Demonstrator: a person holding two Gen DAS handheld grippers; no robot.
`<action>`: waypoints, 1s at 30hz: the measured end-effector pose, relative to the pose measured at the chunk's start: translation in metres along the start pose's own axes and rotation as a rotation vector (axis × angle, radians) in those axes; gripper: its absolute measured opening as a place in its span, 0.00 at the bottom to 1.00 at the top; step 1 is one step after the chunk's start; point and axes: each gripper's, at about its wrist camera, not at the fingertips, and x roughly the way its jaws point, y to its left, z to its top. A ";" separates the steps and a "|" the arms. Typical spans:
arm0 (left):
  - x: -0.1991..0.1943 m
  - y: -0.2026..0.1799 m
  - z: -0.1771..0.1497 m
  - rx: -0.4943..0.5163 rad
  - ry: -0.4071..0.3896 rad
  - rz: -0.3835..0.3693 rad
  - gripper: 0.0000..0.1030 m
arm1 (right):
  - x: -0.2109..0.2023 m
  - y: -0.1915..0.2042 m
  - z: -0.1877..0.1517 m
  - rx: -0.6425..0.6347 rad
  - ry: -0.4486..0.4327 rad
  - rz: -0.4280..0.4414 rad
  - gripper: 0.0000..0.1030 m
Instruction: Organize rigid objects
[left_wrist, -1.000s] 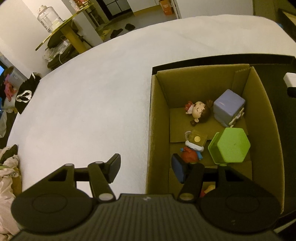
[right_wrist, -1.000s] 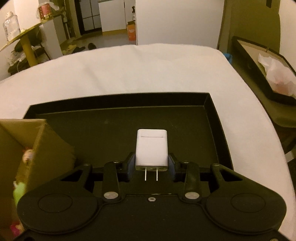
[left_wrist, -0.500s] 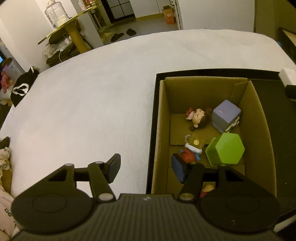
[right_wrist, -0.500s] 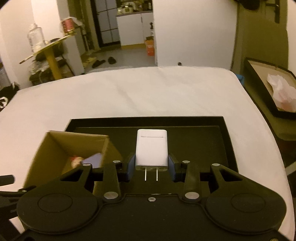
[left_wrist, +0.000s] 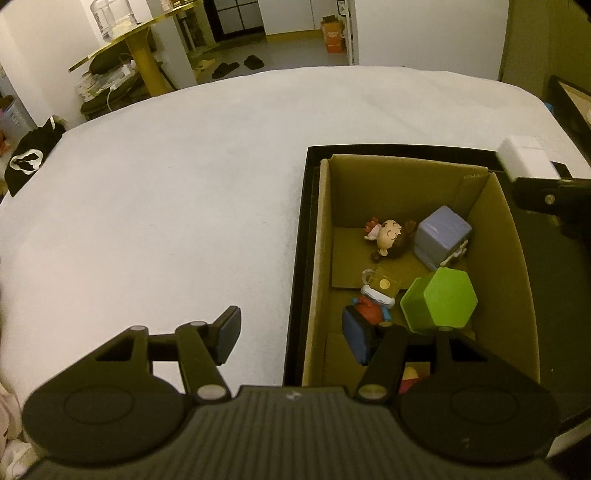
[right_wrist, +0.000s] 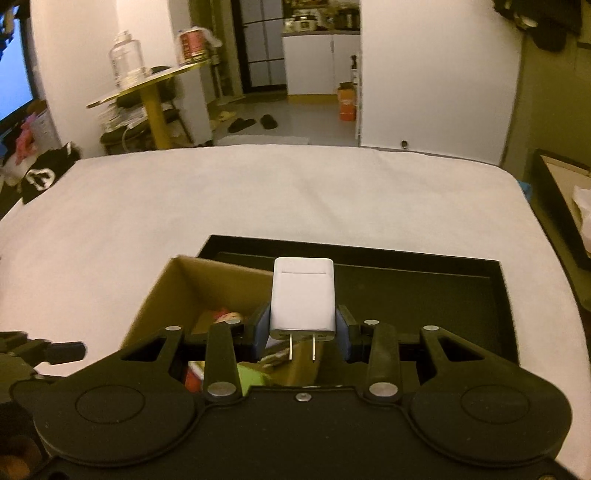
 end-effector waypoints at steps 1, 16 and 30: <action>0.000 0.000 0.000 0.000 0.001 -0.002 0.57 | 0.000 0.004 0.000 -0.007 0.003 0.005 0.35; 0.005 0.012 -0.001 -0.039 0.011 -0.054 0.57 | 0.018 0.039 -0.002 -0.052 0.069 0.075 0.36; 0.010 0.012 0.000 -0.043 0.021 -0.070 0.54 | 0.013 0.024 -0.016 0.011 0.107 0.057 0.44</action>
